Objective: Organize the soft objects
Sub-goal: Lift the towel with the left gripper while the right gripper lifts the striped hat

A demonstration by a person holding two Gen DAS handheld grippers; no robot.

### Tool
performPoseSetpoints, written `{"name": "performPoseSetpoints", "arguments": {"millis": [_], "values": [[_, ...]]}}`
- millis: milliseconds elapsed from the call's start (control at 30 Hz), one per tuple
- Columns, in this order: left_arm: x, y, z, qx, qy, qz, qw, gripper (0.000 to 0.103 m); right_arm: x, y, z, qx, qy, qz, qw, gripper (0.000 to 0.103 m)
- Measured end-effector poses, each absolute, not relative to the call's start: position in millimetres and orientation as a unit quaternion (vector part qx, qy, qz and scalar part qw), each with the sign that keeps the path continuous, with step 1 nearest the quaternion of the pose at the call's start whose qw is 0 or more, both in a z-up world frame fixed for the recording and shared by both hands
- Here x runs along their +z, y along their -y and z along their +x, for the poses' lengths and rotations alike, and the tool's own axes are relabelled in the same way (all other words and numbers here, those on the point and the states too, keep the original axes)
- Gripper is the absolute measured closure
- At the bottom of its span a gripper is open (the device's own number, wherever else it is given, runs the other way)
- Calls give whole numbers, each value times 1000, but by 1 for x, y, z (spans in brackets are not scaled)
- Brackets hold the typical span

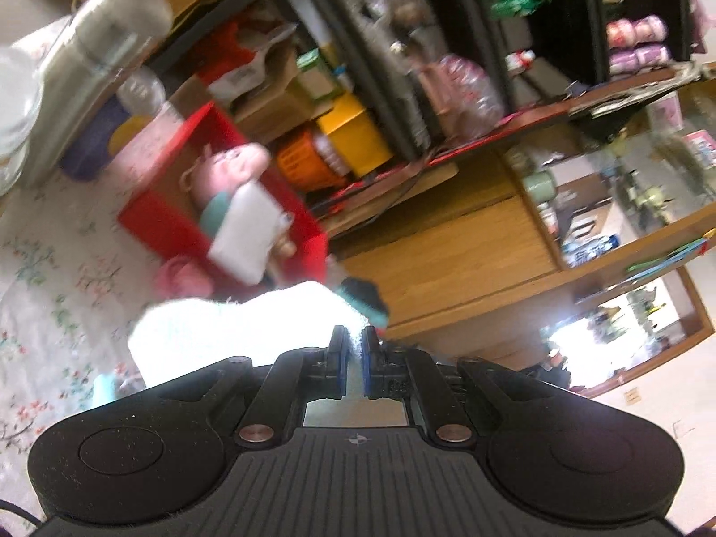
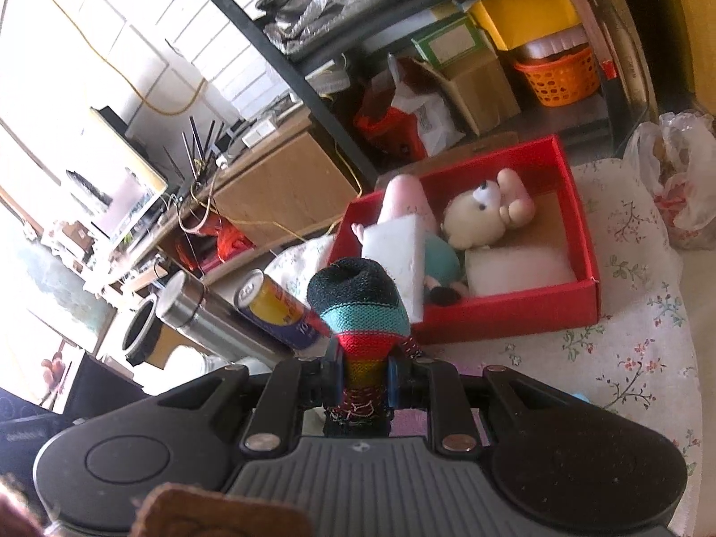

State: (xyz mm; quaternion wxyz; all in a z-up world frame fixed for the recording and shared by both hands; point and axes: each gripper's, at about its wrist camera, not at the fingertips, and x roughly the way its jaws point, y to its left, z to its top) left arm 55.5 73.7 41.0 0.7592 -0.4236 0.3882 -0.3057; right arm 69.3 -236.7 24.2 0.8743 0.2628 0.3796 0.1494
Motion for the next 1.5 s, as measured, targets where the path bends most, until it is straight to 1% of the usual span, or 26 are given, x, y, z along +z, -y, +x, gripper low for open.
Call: {"name": "performPoseSetpoints", "arguments": {"millis": [433,533,567,600,633,667,700,733,767,833,867,900,967,1033,1067,1100,1167,1200,1267,1300,1400,1500], "values": [[89,-72,78,-340,-302,-457,765,102,68,256,65,153,-296,305,892,103],[94,-69,81,-341,-294,-451,771,101,76,260,66,149,-282,309,896,103],[92,-66,79,-337,-304,-435,777,96,77,262,66,148,-279,310,897,103],[86,-58,77,-325,-330,-407,787,87,77,263,66,147,-279,311,896,103],[76,-50,74,-302,-364,-376,797,84,76,264,67,146,-281,311,896,103],[65,-40,73,-280,-393,-345,805,73,74,264,67,143,-283,309,896,103],[50,-28,75,-254,-422,-311,813,60,73,265,68,140,-287,308,896,103],[33,-15,78,-223,-451,-281,817,57,70,266,70,137,-292,309,895,103],[20,-4,83,-201,-470,-256,821,58,68,266,71,135,-296,313,892,103],[0,14,93,-175,-492,-222,823,56,66,265,71,136,-299,317,890,103],[-5,22,98,-167,-494,-216,826,48,67,263,71,139,-300,315,890,103],[-9,30,102,-164,-495,-209,827,35,67,262,71,142,-300,312,890,103],[-13,42,107,-154,-493,-185,836,27,66,259,71,148,-303,311,889,103],[-21,54,111,-132,-501,-148,842,31,65,257,73,152,-307,311,886,103],[-28,60,112,-124,-517,-126,838,41,64,256,74,154,-309,309,886,103],[-36,64,112,-118,-536,-112,828,62,64,255,74,156,-310,308,886,103],[-53,61,111,-122,-567,-126,805,87,63,256,74,158,-313,306,885,103],[-56,58,110,-126,-572,-135,800,93,62,256,73,158,-314,305,885,103],[-51,51,107,-131,-564,-140,803,101,63,259,71,156,-313,307,885,103],[-44,46,105,-138,-555,-152,806,102,63,260,71,155,-311,309,885,103],[-18,27,101,-176,-523,-227,802,103,66,263,68,156,-302,317,885,103],[6,8,94,-209,-488,-279,801,103,68,264,66,157,-296,321,886,103]]}}
